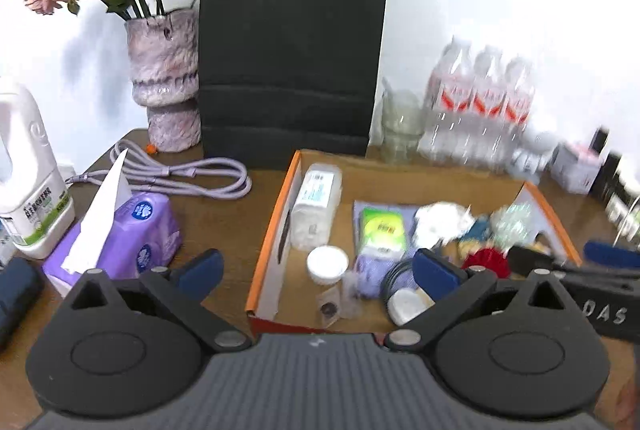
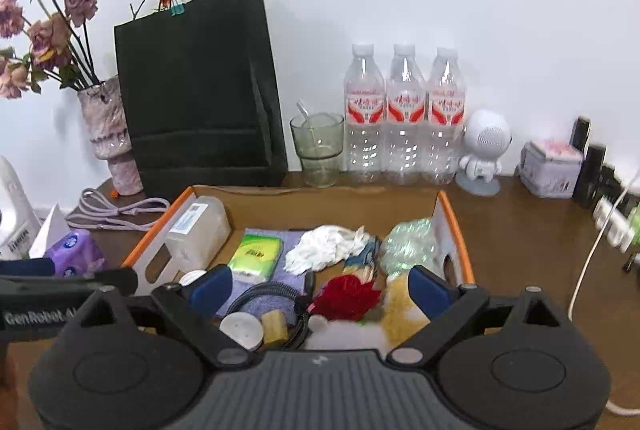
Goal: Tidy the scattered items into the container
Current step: 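Carry the white lid and dark packet into the box and open both tools, then grasp the white plastic piece with the left tool while the right tool grasps a dark clip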
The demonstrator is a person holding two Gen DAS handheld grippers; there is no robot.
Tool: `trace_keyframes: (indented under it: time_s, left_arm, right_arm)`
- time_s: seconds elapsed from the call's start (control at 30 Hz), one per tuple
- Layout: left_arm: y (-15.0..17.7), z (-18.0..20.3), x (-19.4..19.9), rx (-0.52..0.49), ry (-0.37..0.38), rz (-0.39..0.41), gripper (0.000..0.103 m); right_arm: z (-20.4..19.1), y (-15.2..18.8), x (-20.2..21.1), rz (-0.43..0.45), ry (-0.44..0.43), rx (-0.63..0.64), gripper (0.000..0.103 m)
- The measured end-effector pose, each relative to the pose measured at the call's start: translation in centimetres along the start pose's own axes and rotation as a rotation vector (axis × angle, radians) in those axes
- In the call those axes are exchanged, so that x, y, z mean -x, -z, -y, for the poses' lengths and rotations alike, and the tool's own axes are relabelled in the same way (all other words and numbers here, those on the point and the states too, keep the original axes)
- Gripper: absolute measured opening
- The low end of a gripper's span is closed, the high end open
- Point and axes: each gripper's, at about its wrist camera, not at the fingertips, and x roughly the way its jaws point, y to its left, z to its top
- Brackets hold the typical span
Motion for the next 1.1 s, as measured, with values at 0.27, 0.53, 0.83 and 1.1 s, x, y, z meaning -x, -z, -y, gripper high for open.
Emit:
trace_keyframes:
  time_s: [0.27,0.53,0.83,1.1]
  left_arm:
    - [3.2,0.7,2.9,-0.145,-0.017,0.13,0.103]
    - [14.3,-0.8,10.9,-0.148,0.012,0.199,0.103]
    - [21.0,-2.3,14.4,-0.122,0.043,0.122,0.103]
    - [17.5,-1.6,9.6,-0.139,0.101,0.091,0.079]
  right_arm:
    - [0.1,2.6,2.8,0.054,-0.008,-0.003,0.095]
    - [-1.4,12.2,11.6,0.125,-0.125,0.041,0.095]
    - [-2.2,19.1,15.3,0.101,-0.112,0.093,0.094]
    - [-1.2,18.7,11.3,0.013,-0.115,0.067,0.062]
